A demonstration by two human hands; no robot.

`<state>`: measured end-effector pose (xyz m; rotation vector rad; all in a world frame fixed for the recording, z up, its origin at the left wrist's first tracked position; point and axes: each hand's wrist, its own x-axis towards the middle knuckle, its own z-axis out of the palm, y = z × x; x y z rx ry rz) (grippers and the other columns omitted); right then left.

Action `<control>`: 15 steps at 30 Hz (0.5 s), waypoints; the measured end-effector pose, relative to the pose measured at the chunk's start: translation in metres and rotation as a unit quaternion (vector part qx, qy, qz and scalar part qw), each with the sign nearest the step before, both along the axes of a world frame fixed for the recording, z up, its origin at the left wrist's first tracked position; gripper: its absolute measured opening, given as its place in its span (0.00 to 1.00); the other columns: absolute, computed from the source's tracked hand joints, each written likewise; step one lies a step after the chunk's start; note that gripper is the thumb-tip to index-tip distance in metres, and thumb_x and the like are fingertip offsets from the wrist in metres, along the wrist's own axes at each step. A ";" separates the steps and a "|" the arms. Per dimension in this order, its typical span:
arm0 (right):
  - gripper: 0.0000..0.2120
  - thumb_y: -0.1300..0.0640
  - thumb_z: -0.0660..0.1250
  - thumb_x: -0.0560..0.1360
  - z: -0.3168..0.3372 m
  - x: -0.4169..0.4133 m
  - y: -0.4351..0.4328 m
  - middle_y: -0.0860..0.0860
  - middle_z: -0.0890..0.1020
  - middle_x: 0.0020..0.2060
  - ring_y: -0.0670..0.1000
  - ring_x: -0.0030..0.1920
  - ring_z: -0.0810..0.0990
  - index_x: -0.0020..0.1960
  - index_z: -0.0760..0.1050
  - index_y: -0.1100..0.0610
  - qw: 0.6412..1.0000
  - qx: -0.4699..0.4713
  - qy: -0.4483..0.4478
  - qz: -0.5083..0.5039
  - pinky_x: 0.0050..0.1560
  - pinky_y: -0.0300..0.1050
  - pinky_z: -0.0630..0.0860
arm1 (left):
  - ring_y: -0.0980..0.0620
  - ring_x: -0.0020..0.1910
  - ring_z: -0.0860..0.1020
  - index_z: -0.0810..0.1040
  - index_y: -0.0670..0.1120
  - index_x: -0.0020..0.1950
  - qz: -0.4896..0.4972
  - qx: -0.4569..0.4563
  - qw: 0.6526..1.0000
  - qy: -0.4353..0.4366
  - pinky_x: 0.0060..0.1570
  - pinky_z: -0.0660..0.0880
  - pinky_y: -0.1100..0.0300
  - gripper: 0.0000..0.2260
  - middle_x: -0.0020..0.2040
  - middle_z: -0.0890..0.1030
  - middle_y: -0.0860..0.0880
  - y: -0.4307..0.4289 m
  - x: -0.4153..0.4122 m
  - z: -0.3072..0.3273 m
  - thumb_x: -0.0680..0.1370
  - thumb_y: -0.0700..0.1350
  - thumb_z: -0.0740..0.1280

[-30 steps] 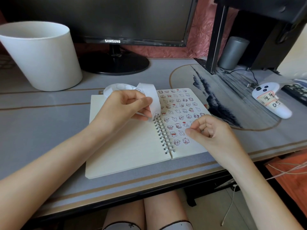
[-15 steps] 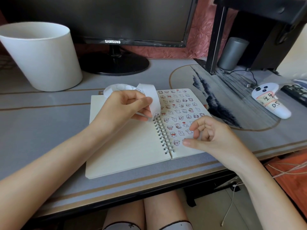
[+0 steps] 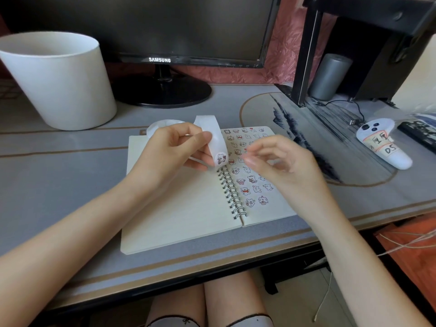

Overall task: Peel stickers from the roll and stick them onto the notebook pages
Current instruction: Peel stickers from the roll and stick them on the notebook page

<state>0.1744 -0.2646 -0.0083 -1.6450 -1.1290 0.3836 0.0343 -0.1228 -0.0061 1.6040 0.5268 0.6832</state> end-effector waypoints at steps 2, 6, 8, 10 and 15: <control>0.07 0.57 0.73 0.71 0.001 -0.008 0.012 0.47 0.84 0.43 0.48 0.46 0.81 0.48 0.79 0.51 1.000 0.020 -0.008 0.021 0.47 0.47 0.74 | 0.53 0.33 0.82 0.76 0.39 0.42 -0.004 0.000 1.000 -0.003 0.35 0.79 0.63 0.08 0.32 0.83 0.49 0.000 0.000 0.000 0.79 0.40 0.62; 0.09 0.61 0.74 0.69 0.002 -0.015 0.027 0.45 0.83 0.38 0.46 0.43 0.81 0.44 0.79 0.50 0.999 0.044 -0.010 0.027 0.44 0.43 0.73 | 0.53 0.33 0.82 0.76 0.40 0.42 -0.009 0.003 1.000 -0.012 0.36 0.80 0.61 0.08 0.32 0.83 0.49 0.000 -0.001 0.001 0.80 0.40 0.62; 0.09 0.64 0.74 0.69 0.002 -0.015 0.031 0.46 0.83 0.37 0.45 0.41 0.80 0.43 0.80 0.52 0.998 0.054 0.011 0.028 0.44 0.42 0.75 | 0.53 0.33 0.82 0.76 0.39 0.42 -0.008 0.001 1.000 -0.016 0.37 0.80 0.60 0.09 0.32 0.83 0.50 0.000 -0.001 0.001 0.80 0.41 0.62; 0.09 0.65 0.74 0.69 0.001 -0.013 0.032 0.45 0.82 0.37 0.44 0.41 0.80 0.42 0.80 0.53 0.997 0.063 0.027 0.029 0.45 0.39 0.77 | 0.52 0.34 0.82 0.76 0.39 0.43 -0.007 -0.010 1.000 -0.017 0.38 0.81 0.60 0.10 0.33 0.83 0.49 0.000 0.000 0.002 0.80 0.42 0.61; 0.09 0.66 0.73 0.70 -0.002 -0.010 0.033 0.44 0.83 0.37 0.42 0.40 0.80 0.42 0.80 0.53 0.995 0.083 0.052 0.018 0.43 0.39 0.75 | 0.53 0.37 0.83 0.79 0.40 0.44 -0.039 -0.018 0.999 0.009 0.43 0.80 0.62 0.08 0.36 0.83 0.47 -0.001 0.002 -0.001 0.78 0.42 0.64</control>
